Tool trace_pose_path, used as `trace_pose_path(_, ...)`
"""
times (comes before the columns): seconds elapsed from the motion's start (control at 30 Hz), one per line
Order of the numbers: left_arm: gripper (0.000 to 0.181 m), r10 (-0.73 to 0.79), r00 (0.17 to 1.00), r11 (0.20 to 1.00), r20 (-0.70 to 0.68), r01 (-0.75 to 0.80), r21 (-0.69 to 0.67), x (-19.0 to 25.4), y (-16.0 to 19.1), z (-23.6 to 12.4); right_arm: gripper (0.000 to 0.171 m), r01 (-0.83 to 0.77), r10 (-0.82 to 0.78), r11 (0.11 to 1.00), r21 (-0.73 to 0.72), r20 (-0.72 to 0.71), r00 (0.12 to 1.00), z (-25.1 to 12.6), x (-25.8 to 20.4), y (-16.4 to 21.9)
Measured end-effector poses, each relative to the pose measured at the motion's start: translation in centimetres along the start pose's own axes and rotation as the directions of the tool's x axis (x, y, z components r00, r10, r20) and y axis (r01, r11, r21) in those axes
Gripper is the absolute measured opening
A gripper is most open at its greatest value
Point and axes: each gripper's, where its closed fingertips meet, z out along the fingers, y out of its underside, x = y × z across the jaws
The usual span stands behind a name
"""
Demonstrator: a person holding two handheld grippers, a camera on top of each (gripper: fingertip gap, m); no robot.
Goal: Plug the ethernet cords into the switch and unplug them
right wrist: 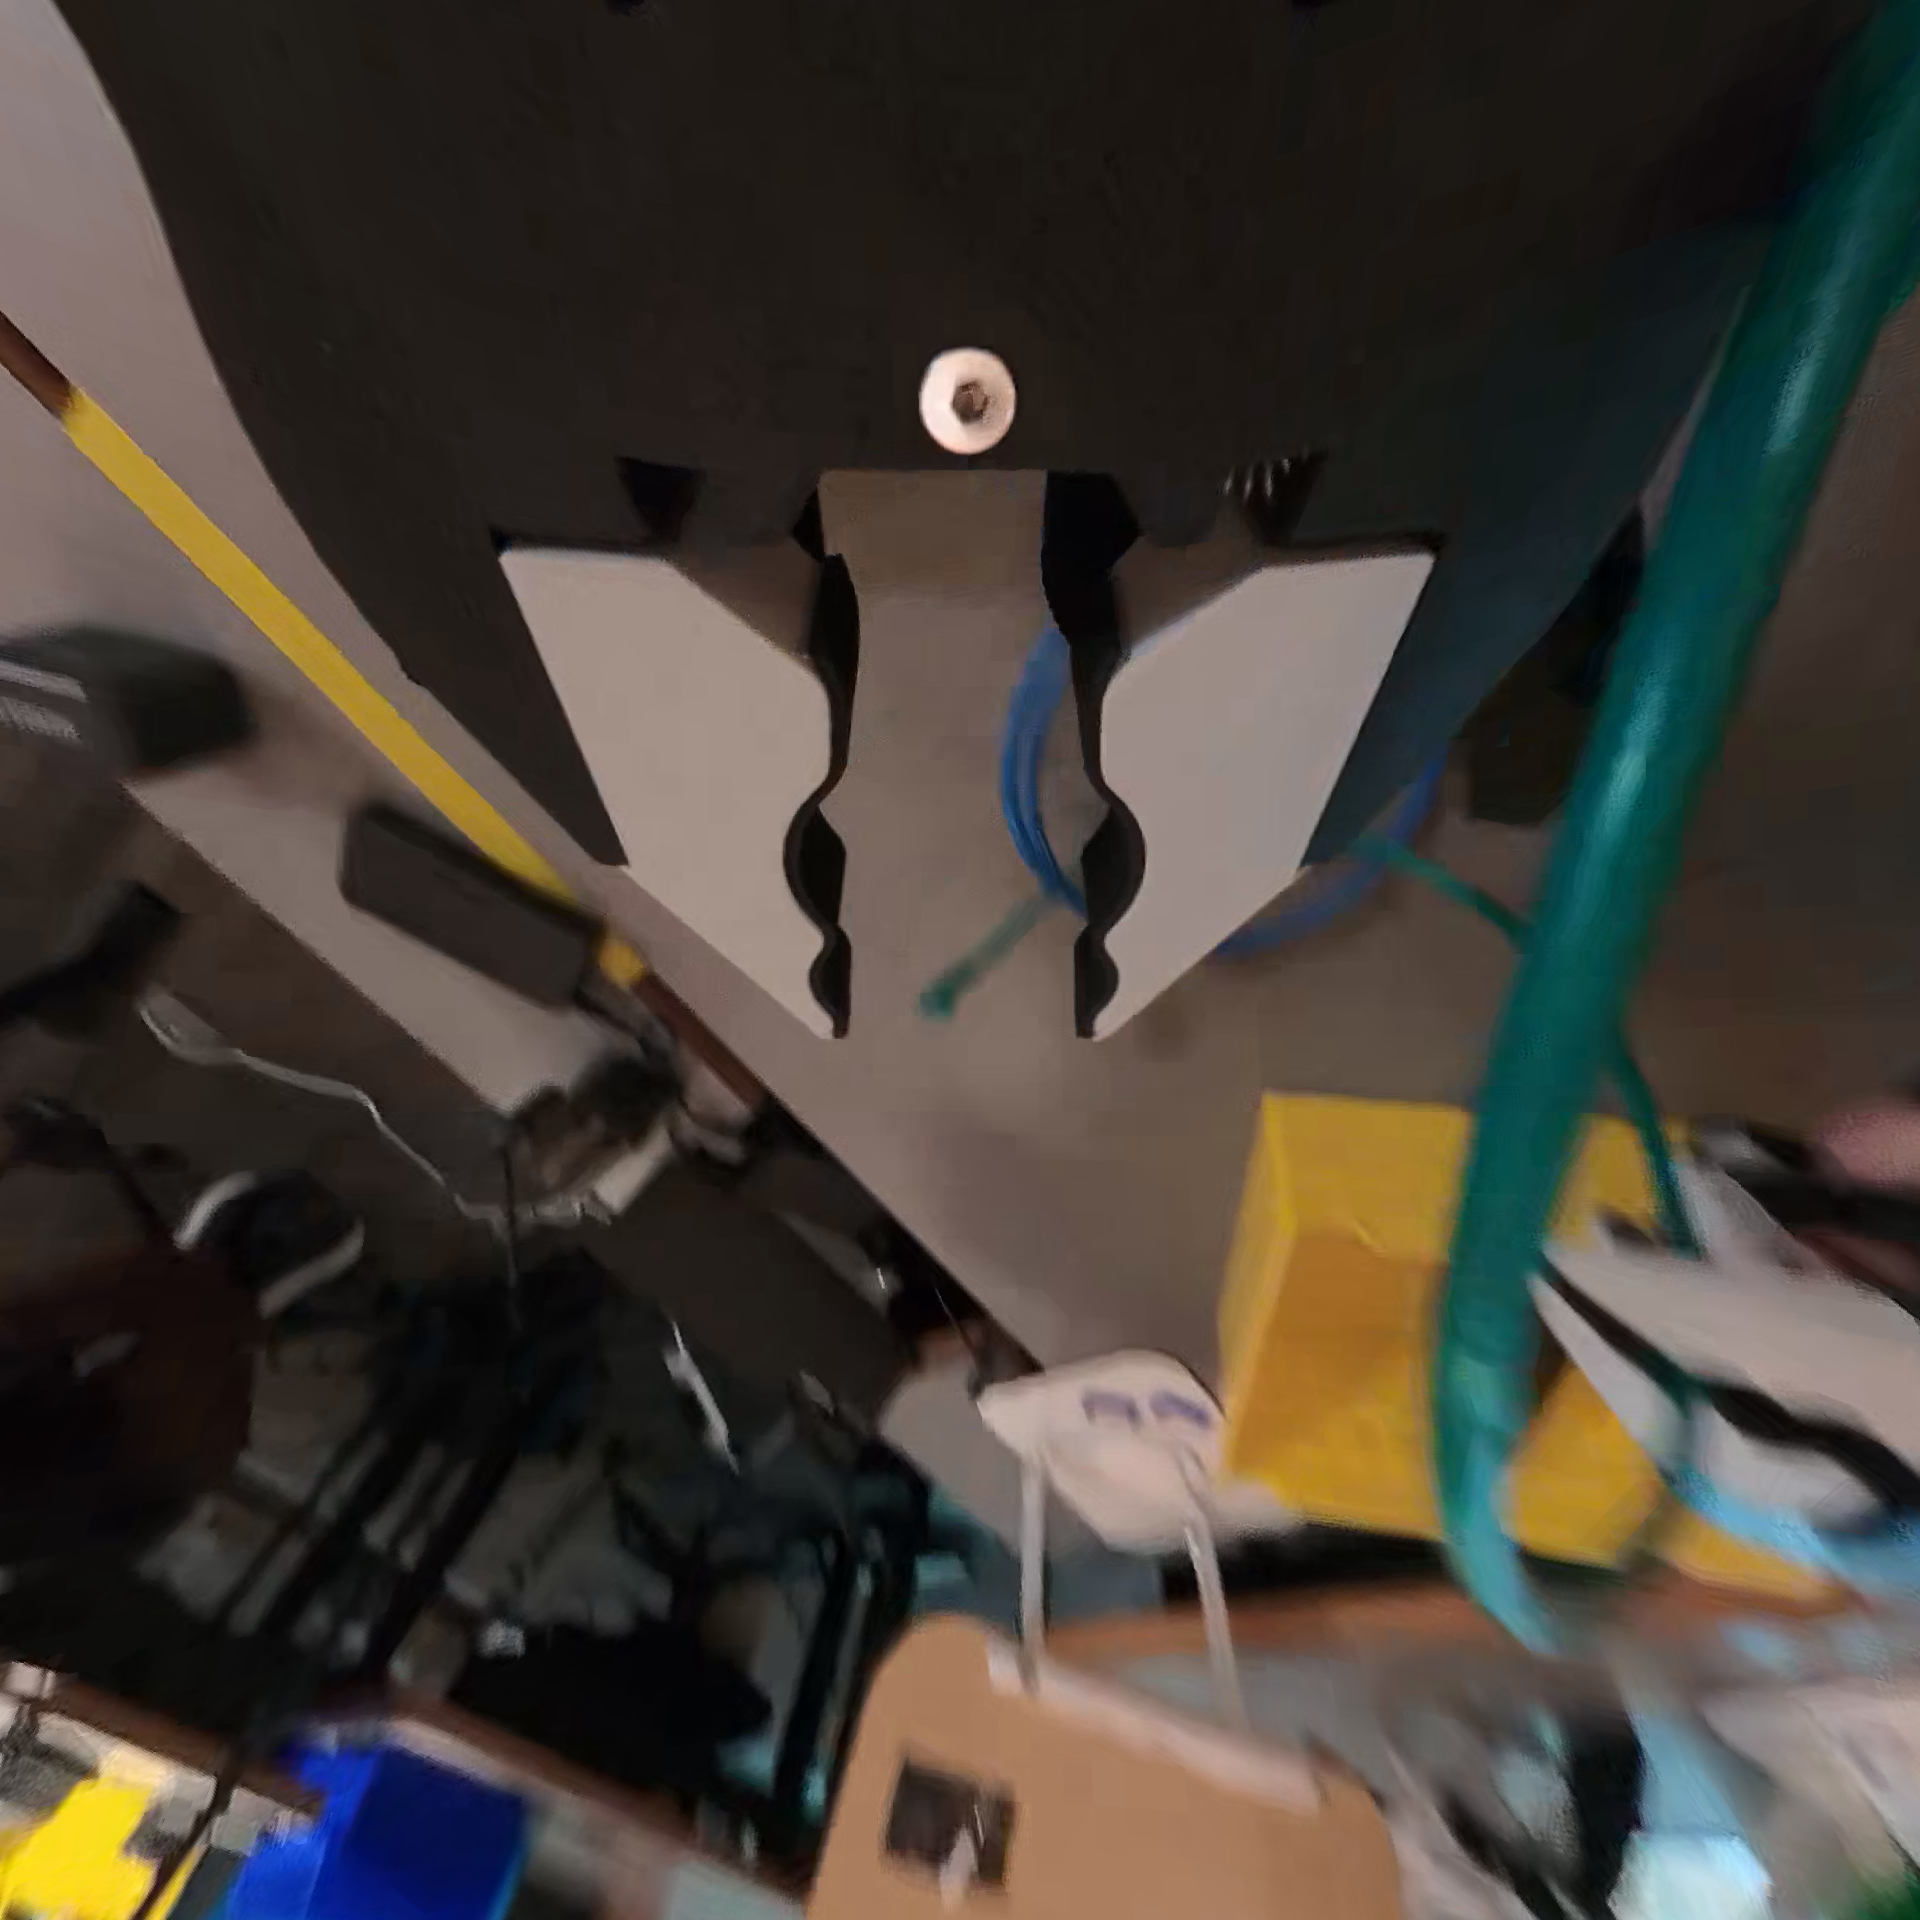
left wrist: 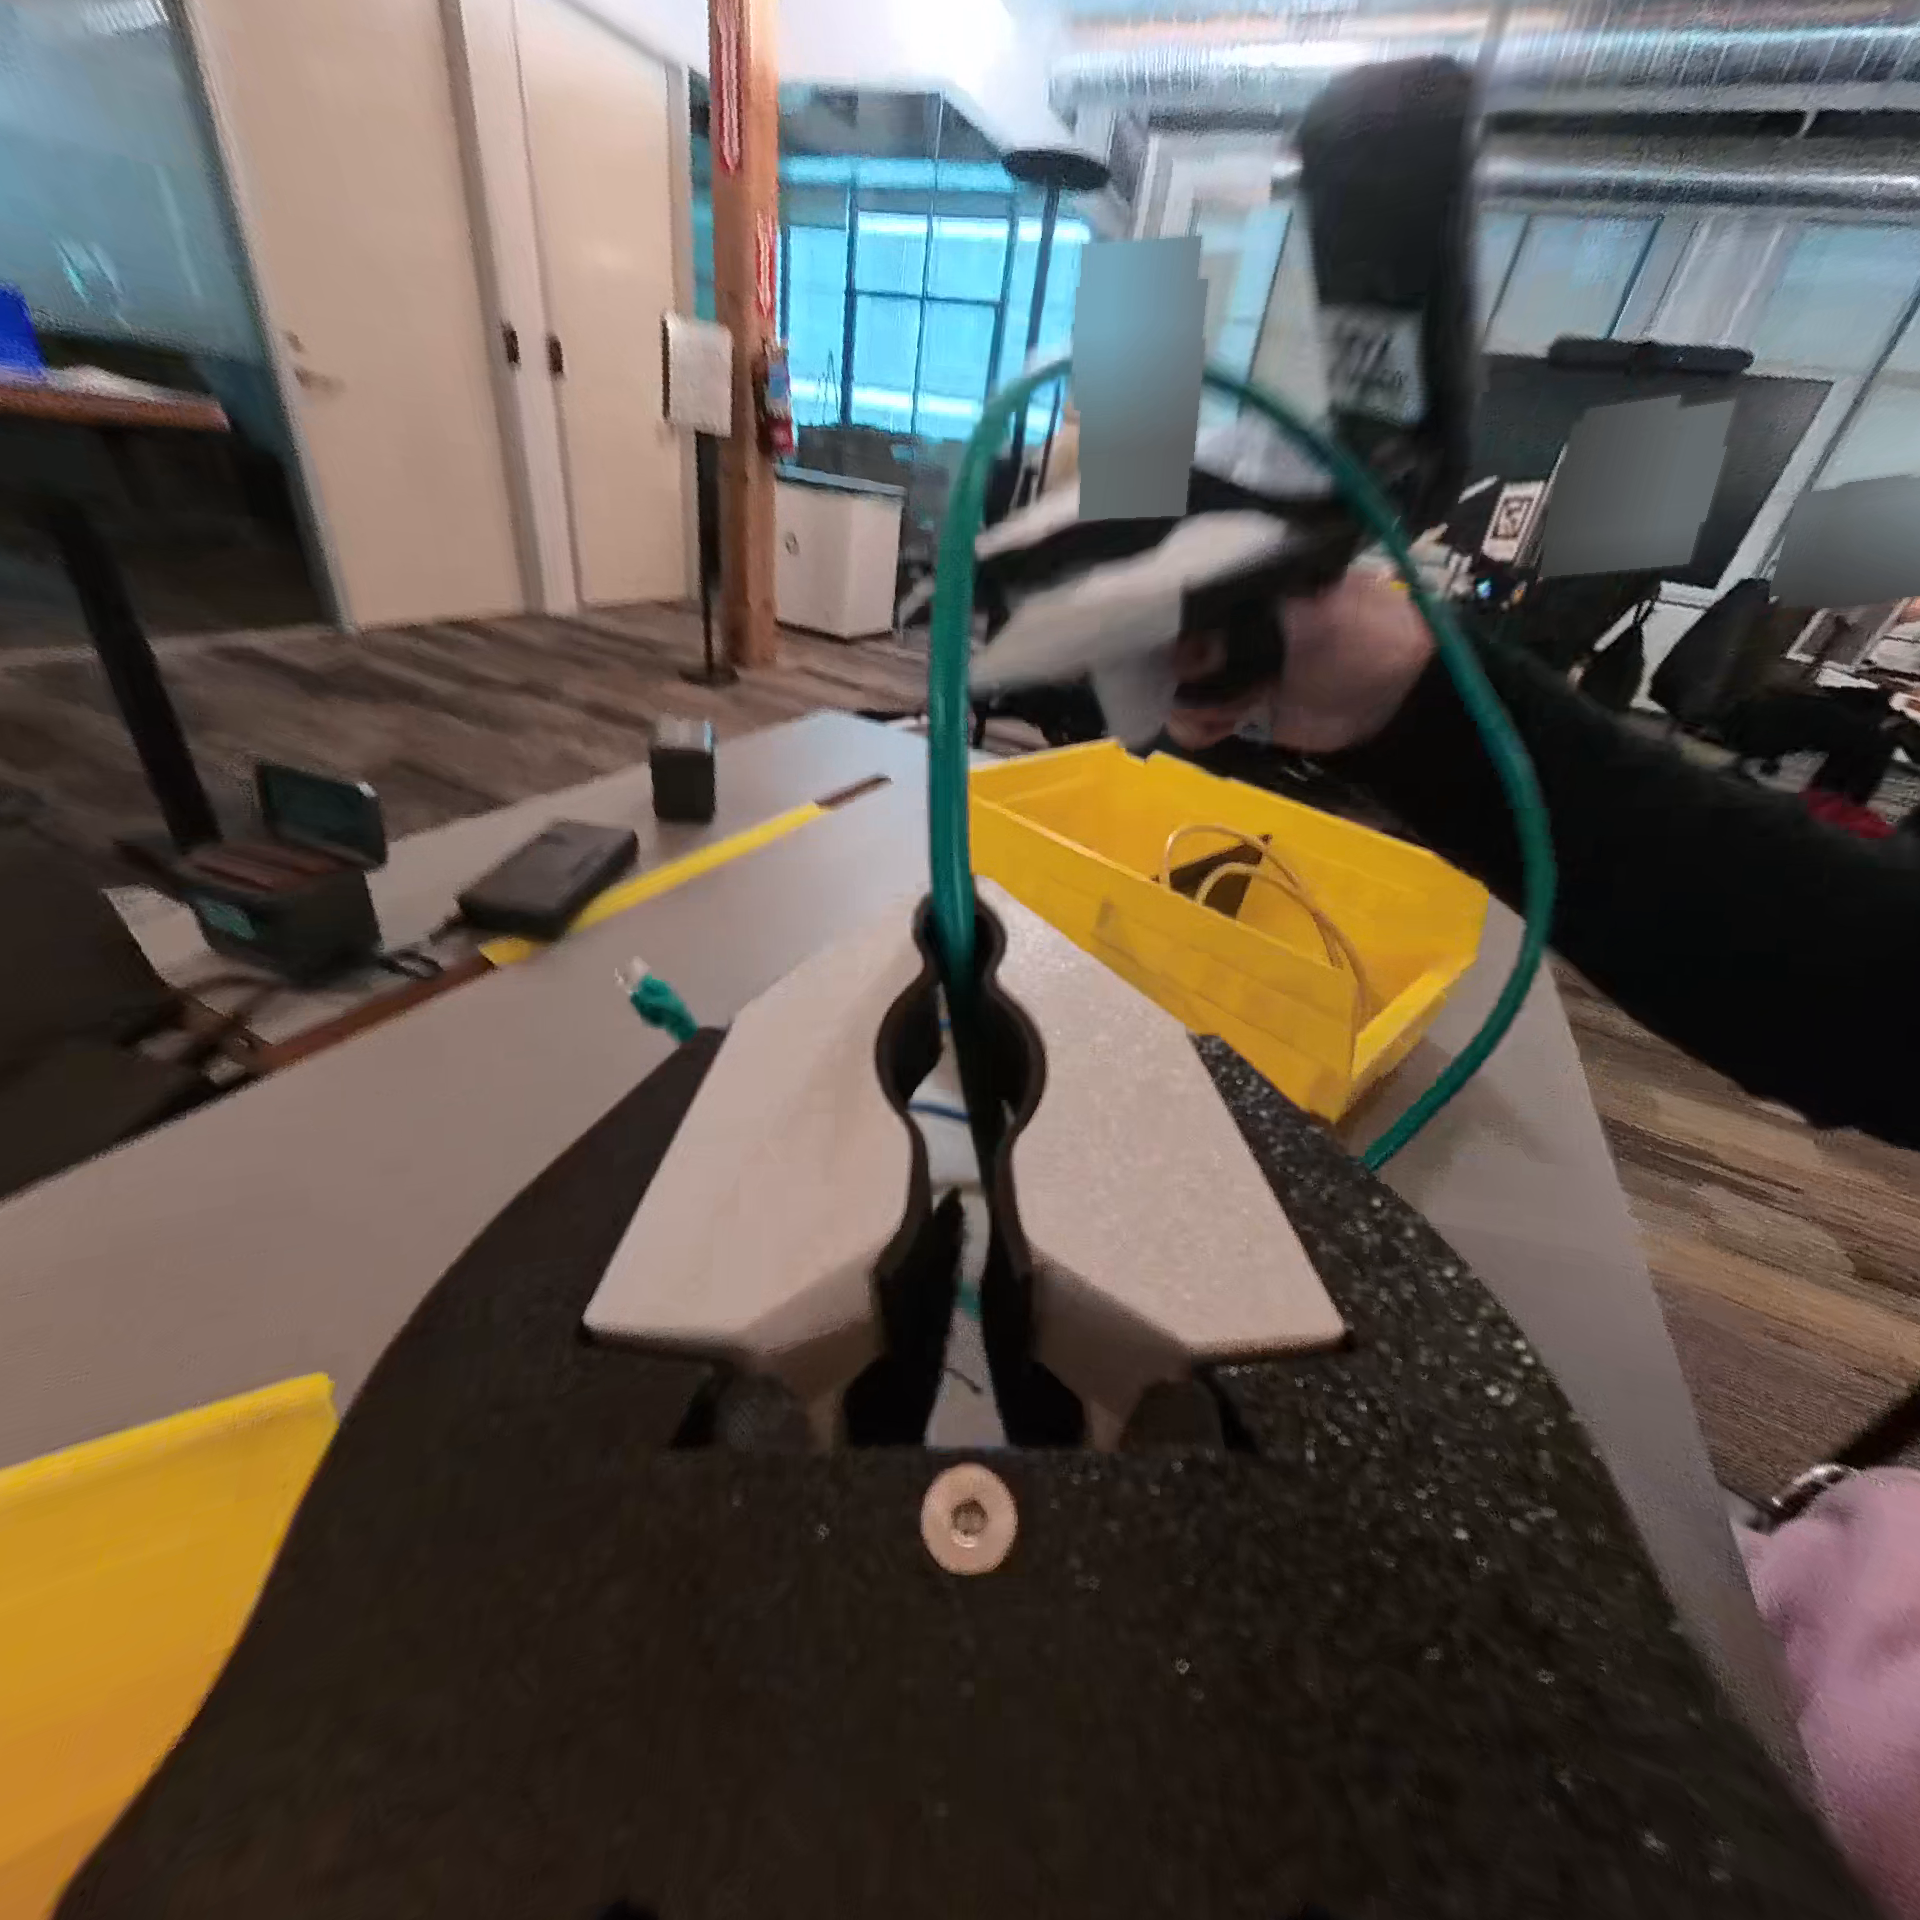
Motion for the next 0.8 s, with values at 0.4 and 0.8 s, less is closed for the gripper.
trace_pose_path(0.4,0.0,0.123,0.992,0.992,-0.035,-0.122,0.029,0.4,-4.8,-1.9,0.054,-0.142,0.244,0.886,-0.441,0.184,0.952,9.1,-3.9,12.9)
trace_pose_path(0.8,0.0,0.149,0.987,0.989,-0.056,-0.15,-0.005,1.2,-4.4,-3.9,0.004,-0.02,0.028,0.878,-0.479,0.01,1.0,11.6,-1.2,13.6)
